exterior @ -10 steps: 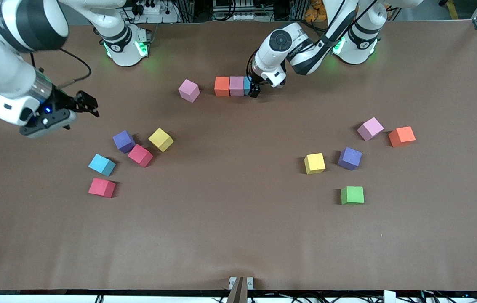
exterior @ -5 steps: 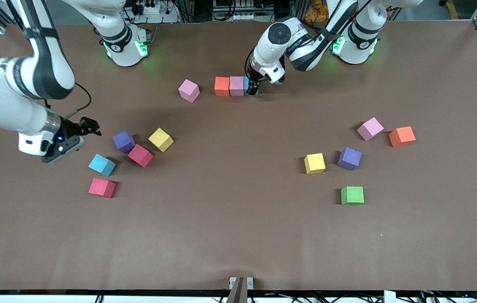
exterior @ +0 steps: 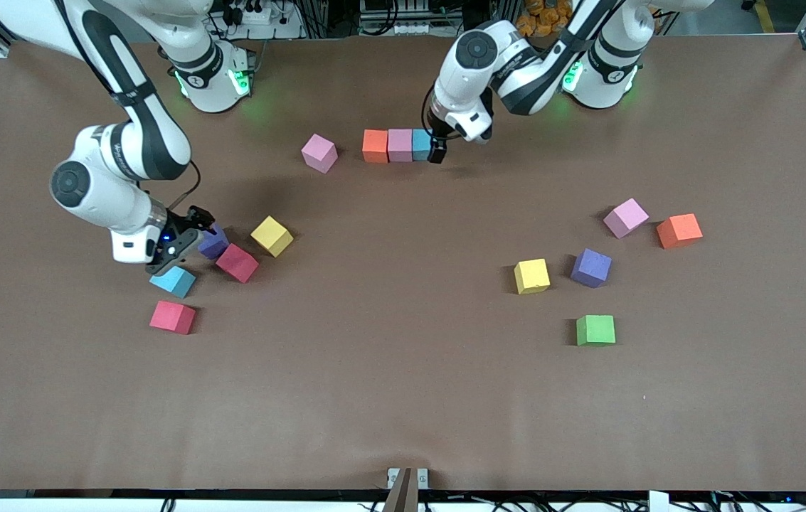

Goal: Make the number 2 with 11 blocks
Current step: 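Grasp the blue cube with the right gripper while the left gripper withdraws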

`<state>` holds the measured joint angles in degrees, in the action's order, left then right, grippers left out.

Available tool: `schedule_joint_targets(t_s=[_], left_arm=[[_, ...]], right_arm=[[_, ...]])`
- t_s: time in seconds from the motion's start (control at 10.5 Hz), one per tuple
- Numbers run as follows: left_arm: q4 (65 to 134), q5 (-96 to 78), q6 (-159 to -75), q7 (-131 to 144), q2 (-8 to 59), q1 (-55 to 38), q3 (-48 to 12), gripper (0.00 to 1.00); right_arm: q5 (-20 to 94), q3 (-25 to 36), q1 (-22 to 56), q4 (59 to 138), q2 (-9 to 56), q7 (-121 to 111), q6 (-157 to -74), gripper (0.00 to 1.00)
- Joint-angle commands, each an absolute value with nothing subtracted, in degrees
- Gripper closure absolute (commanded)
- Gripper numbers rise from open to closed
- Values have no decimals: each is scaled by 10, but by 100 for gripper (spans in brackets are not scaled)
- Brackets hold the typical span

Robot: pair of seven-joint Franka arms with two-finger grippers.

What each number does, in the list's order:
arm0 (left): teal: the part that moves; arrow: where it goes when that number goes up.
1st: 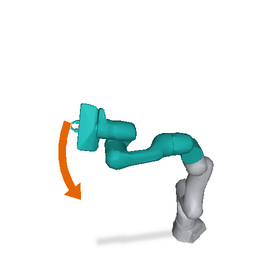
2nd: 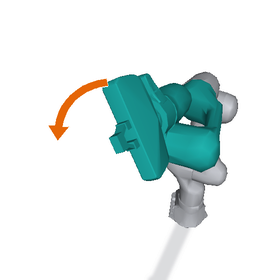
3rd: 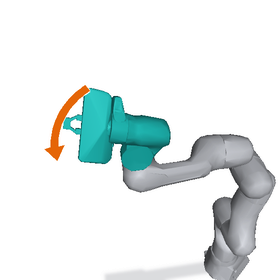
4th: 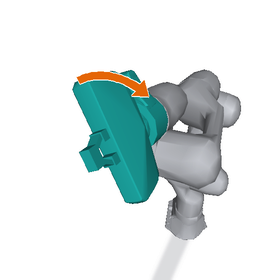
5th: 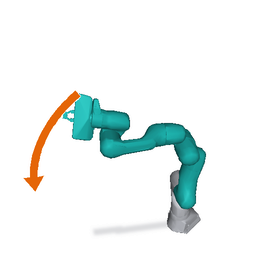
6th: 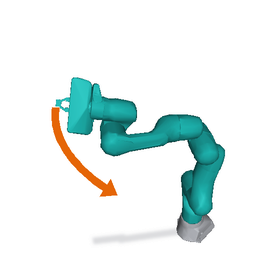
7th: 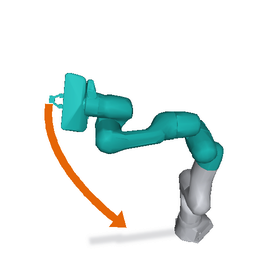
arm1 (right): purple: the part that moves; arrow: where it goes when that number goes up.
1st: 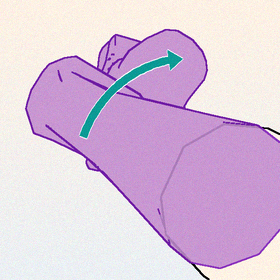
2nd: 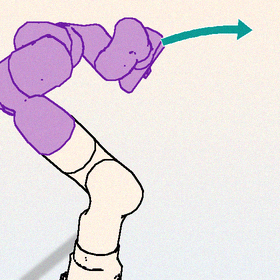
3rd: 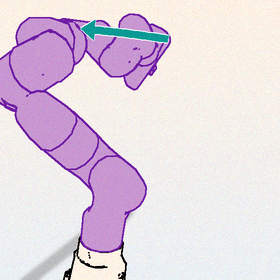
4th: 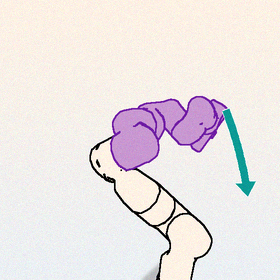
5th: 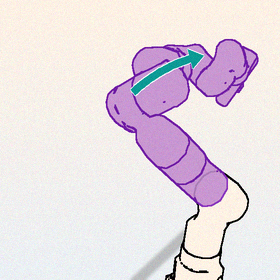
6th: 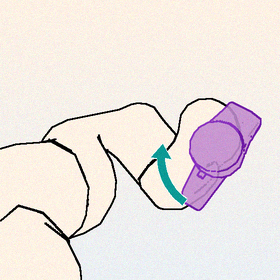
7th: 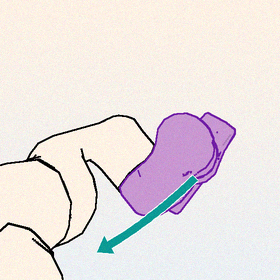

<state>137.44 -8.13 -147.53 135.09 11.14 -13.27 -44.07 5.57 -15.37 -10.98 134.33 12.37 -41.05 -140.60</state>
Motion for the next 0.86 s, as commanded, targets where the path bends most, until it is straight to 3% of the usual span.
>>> schedule_joint_targets(t_s=[0.0, 0.38, 0.76], left_arm=[[1341, -94, -1396, 1261, 102, -73, -447, 0], [1275, -95, -1338, 1101, 113, 31, -446, 0], [1167, -87, -1305, 980, 184, 97, -432, 0]], right_arm=[[54, -164, -117, 1341, 137, -436, -1402, 0], [53, -164, -119, 1381, 138, -468, -1439, 0], [59, -163, -141, 1393, 142, -442, -1455, 0]])
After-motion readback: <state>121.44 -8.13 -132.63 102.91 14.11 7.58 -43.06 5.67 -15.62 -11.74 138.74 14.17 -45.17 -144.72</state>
